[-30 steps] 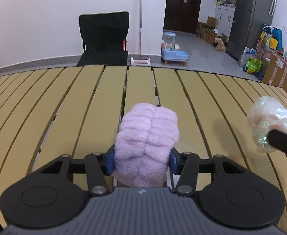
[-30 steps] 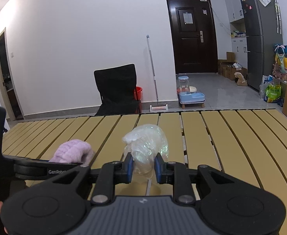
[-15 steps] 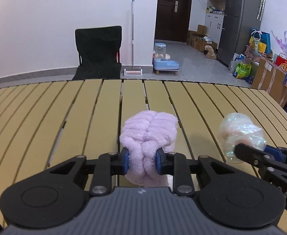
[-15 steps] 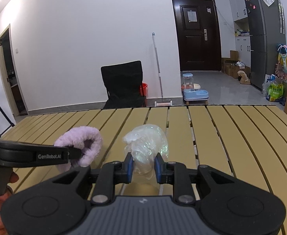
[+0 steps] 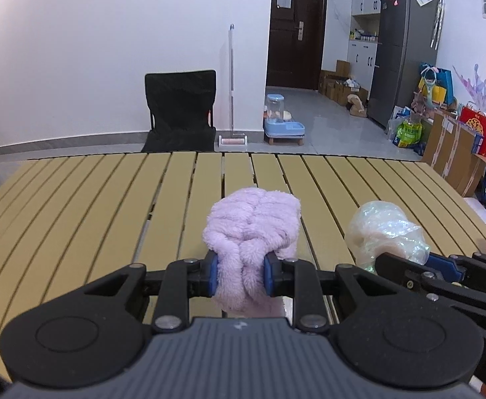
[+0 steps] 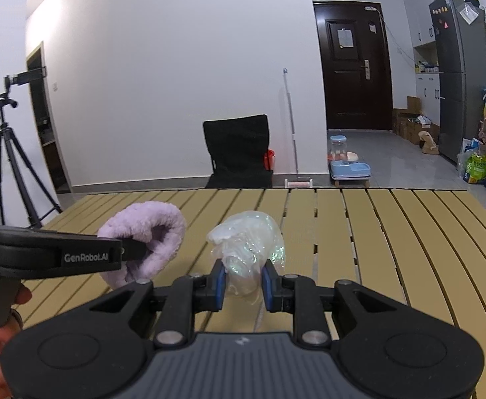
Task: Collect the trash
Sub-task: 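Lift the lilac cloth with the left tool while the right tool lifts the plastic bag, then carry the cloth and plastic bag in both tools down toward the black bin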
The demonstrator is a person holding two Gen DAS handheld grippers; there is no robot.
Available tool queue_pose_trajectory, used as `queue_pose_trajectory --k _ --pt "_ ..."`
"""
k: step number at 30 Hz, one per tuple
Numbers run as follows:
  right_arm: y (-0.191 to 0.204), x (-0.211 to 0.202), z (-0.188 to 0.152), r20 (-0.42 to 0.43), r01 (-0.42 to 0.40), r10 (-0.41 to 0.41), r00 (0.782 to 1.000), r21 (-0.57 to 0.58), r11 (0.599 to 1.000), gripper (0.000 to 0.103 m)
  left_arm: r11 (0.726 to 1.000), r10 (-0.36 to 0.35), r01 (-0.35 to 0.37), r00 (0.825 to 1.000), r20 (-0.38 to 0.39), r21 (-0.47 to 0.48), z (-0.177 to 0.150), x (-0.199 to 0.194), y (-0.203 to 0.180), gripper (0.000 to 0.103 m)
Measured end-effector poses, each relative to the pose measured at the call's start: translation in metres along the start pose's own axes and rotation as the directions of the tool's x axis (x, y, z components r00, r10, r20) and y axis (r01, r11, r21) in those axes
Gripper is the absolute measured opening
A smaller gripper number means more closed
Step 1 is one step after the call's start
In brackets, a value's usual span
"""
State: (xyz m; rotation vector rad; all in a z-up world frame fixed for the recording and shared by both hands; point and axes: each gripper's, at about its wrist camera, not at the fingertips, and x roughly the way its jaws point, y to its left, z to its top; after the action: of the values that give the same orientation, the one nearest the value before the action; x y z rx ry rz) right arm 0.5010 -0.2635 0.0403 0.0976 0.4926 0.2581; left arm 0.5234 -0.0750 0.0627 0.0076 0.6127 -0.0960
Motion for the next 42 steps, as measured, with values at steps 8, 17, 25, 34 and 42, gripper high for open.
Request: queue_pose_trajectory --k 8,17,25,34,42 --pt "0.026 -0.048 -0.014 0.005 -0.039 0.039 0.999 -0.015 0.999 0.021 1.0 0.014 -0.014 1.0 0.018 -0.013 -0.022 -0.058 0.006 0.026" --pt "0.052 -0.087 -0.042 -0.021 -0.074 0.074 0.997 -0.038 0.997 0.021 0.999 0.028 -0.028 1.0 0.013 -0.033 -0.051 -0.103 0.019 0.026" --pt "0.074 -0.121 -0.077 -0.043 -0.112 0.11 0.993 -0.069 0.991 0.021 0.997 0.01 -0.011 1.0 -0.01 -0.075 -0.091 -0.133 0.033 0.026" --pt "0.09 -0.147 -0.121 -0.077 -0.146 0.139 0.987 -0.089 0.985 0.021 0.994 -0.003 0.002 1.0 -0.013 -0.106 -0.141 -0.161 0.044 0.026" --pt "0.1 -0.157 -0.166 -0.147 -0.165 0.15 0.978 -0.089 0.982 0.021 0.994 0.004 -0.008 0.999 -0.039 -0.106 -0.189 -0.182 0.044 0.026"
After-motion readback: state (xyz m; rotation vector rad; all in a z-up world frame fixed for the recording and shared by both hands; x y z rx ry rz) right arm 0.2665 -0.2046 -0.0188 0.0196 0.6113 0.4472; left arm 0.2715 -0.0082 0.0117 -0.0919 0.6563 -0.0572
